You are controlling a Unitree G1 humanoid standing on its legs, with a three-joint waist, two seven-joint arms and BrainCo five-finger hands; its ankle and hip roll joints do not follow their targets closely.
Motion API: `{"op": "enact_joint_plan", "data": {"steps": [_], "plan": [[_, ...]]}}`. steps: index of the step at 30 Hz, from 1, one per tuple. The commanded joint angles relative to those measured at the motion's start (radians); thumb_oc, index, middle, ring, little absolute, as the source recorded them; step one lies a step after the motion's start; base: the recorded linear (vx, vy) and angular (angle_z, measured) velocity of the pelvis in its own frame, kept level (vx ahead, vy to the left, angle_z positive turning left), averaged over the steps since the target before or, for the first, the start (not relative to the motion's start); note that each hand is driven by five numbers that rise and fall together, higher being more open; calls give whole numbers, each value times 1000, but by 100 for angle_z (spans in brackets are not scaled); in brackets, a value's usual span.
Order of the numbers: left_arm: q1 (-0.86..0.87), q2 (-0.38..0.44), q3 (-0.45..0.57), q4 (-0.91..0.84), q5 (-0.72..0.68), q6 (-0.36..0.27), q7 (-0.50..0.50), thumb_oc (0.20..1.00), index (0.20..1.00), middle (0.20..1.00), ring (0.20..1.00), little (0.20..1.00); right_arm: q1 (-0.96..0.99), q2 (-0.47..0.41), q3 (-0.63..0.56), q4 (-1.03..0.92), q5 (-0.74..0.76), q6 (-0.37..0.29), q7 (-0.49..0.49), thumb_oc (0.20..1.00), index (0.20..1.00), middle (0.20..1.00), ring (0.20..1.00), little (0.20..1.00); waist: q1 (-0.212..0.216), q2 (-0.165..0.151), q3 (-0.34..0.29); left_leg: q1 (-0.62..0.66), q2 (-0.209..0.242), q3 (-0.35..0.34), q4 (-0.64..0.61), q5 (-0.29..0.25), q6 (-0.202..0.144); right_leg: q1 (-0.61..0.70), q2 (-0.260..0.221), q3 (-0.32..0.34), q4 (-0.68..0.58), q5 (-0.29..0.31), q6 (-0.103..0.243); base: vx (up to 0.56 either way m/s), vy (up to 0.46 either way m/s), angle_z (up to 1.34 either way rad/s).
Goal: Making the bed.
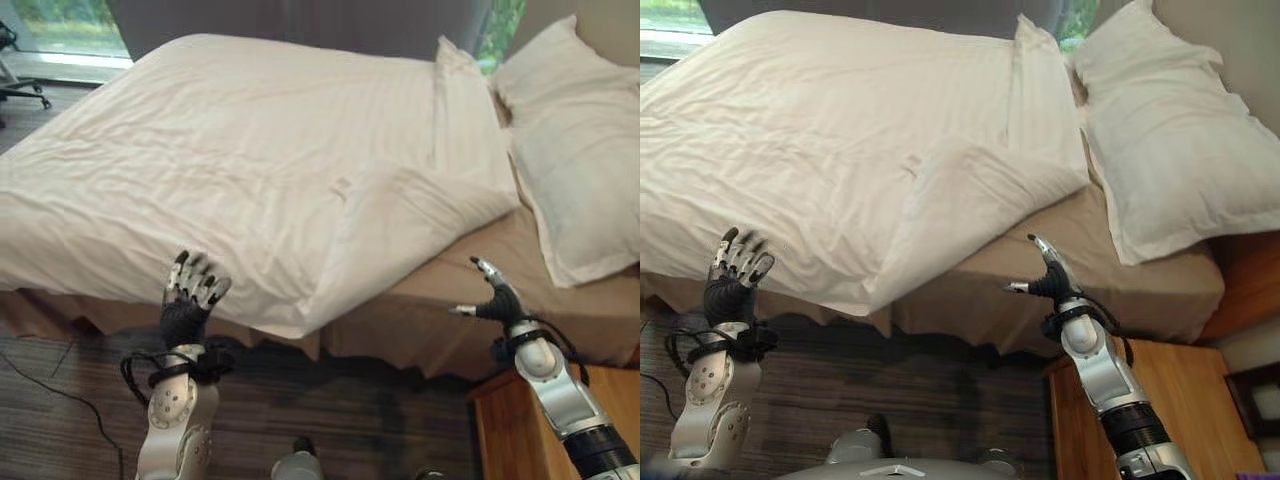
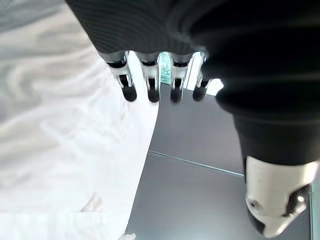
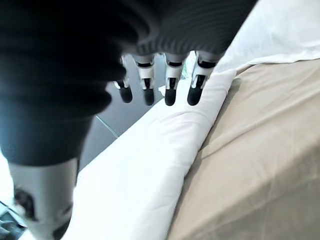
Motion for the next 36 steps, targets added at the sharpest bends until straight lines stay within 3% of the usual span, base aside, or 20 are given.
{"op": "enact_joint_plan", "data": {"steps": [1,2,4,5,6,8,10,11,12,13,15,16,19,20,23,26,30,33,34,36], "plan": [[-4,66,13,-76,47,-34,-38,1000,1000,1000,1000,1000,-147,-24,-18,19,-8,-14,-51,1000,1000,1000,1000,1000,23,-37,44,10,24,-32,-70,102,-21,83,14,-18,23,113,19,141,46,34],[-5,66,14,-76,47,-34,-38,1000,1000,1000,1000,1000,-149,-24,-18,20,-8,-15,-51,1000,1000,1000,1000,1000,23,-38,44,9,23,-32,-70,102,-21,81,13,-17,25,111,19,183,-1,8],[-13,75,-31,-51,38,-30,-49,1000,1000,1000,1000,1000,-212,-39,4,44,4,-7,-68,1000,1000,1000,1000,1000,14,-47,67,17,33,-52,-70,88,-43,37,13,-48,-119,51,-17,367,-125,-12],[-4,77,-57,-36,41,-24,-64,1000,1000,1000,1000,1000,-239,-43,11,51,13,-8,-77,1000,1000,1000,1000,1000,9,-65,70,22,39,-65,-70,78,-67,19,24,-60,-280,19,-37,372,-171,-11],[-4,77,-57,-35,41,-24,-64,1000,1000,1000,1000,1000,-240,-43,12,53,13,-8,-78,1000,1000,1000,1000,1000,5,-62,69,22,44,-69,-70,77,-70,30,30,-67,-297,24,-39,337,-180,2],[20,74,-80,-13,53,-22,-84,1000,1000,1000,1000,1000,-277,-64,32,78,21,-16,-88,1000,1000,1000,1000,1000,-18,-79,70,43,49,-96,-70,58,-91,19,77,-34,-480,57,-45,346,-153,35],[31,83,-94,9,76,-19,-96,1000,1000,1000,1000,1000,-340,-81,49,100,22,-17,-98,1000,1000,1000,1000,1000,-10,-87,70,65,58,-104,-70,48,-111,-19,65,-66,-538,113,-30,309,-149,57],[29,82,-92,10,77,-19,-96,1000,1000,1000,1000,1000,-346,-81,52,106,22,-19,-99,1000,1000,1000,1000,1000,-12,-85,70,64,60,-105,-70,47,-112,-18,67,-68,-540,114,-29,322,-178,65],[43,79,-102,33,101,-25,-105,1000,1000,1000,1000,1000,-416,-86,77,137,14,-18,-119,1000,1000,1000,1000,1000,-3,-86,71,99,71,-95,-70,28,-127,-37,34,-133,-536,152,-18,289,-161,67],[44,74,-105,43,107,-30,-106,1000,1000,1000,1000,1000,-433,-88,84,141,7,-12,-123,1000,1000,1000,1000,1000,1,-96,64,117,67,-90,-70,16,-130,-23,29,-154,-538,155,-24,391,-222,47],[43,65,-118,54,114,-29,-105,1000,1000,1000,1000,1000,-448,-90,96,149,21,-16,-125,1000,1000,1000,1000,1000,-2,-104,56,138,55,-85,-69,7,-128,-13,31,-150,-546,169,-31,281,-166,4],[25,37,-147,64,109,-33,-102,1000,1000,1000,1000,1000,-498,-112,126,151,42,-16,-121,1000,1000,1000,1000,1000,3,-97,54,110,47,-110,153,-52,-135,59,41,-175,-551,149,-60,303,-196,-13],[-10,32,-168,64,99,-42,-95,1000,1000,1000,1000,1000,-527,-135,137,144,55,-21,-121,1000,1000,1000,1000,1000,6,-101,79,1,71,-137,323,-18,-161,109,47,-201,-556,118,-96,151,-146,4],[-38,33,-191,89,98,-40,-80,1000,1000,1000,1000,1000,-552,-159,134,164,64,-19,-138,1000,1000,1000,1000,1000,16,-106,92,-65,100,-115,345,38,-167,144,51,-228,-556,85,-111,142,-133,22],[-56,21,-222,111,128,-35,-62,1000,1000,1000,1000,1000,-584,-151,149,222,78,-24,-158,1000,1000,1000,1000,1000,21,-101,84,-83,94,-86,217,46,-154,150,72,-238,-556,68,-100,135,-12,41],[-41,22,-233,129,171,-30,-53,1000,1000,1000,1000,1000,-633,-140,173,251,72,-18,-157,1000,1000,1000,1000,1000,38,-85,64,-80,76,-96,40,102,-134,159,101,-210,-556,59,-81,254,74,-3],[-28,6,-277,162,228,-27,-26,1000,1000,1000,1000,1000,-722,-47,227,465,98,-19,-182,1000,1000,1000,1000,1000,60,-108,35,2,53,-76,-48,100,-112,189,107,-193,-556,51,-73,207,59,-1],[-33,8,-292,174,251,-28,-21,1000,1000,1000,1000,1000,-747,-34,236,512,114,-26,-187,1000,1000,1000,1000,1000,66,-121,36,7,49,-70,-55,100,-107,193,104,-192,-544,57,-70,65,20,8],[-37,26,-314,192,279,-29,-10,1000,1000,1000,1000,1000,-799,-24,271,585,100,-19,-187,1000,1000,1000,1000,1000,82,-138,41,14,40,-69,-69,88,-94,155,88,-189,-452,54,-59,67,55,4],[-46,40,-336,209,304,-33,5,1000,1000,1000,1000,1000,-840,22,281,663,95,-15,-194,1000,1000,1000,1000,1000,94,-131,62,19,37,-72,-70,76,-82,94,59,-184,-331,70,-28,60,50,5]]}}
